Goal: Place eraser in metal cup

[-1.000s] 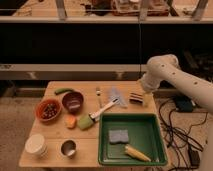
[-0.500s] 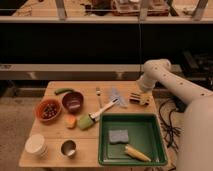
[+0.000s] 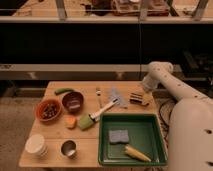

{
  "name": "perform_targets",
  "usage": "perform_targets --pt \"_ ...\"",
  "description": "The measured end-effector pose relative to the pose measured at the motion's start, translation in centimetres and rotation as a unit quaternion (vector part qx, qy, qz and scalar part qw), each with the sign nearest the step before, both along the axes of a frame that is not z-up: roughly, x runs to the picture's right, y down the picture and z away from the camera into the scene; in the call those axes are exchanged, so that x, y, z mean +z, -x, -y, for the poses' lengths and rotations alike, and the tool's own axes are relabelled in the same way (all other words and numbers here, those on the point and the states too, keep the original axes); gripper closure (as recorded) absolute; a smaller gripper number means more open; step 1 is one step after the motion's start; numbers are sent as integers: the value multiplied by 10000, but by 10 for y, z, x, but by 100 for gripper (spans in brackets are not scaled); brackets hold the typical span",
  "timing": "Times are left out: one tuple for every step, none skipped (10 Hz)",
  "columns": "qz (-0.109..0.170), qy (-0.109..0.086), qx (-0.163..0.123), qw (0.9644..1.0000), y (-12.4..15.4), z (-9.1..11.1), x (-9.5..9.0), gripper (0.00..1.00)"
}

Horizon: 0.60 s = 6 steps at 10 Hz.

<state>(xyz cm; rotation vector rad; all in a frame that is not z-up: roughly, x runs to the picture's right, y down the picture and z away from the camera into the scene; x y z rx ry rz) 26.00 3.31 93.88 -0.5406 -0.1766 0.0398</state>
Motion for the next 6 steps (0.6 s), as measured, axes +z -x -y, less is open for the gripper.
perform_targets --pt "-24 25 44 10000 -6 -2 -2 20" --pt "-42 85 70 9999 -10 -8 -1 22" --pt "-48 126 89 9999 -12 -13 2 28" --pt "-60 210 80 9997 -14 -22 8 42" --pt "-61 265 68 9996 -14 -26 10 50" --pt "-61 297 55 9995 -13 -29 12 59"
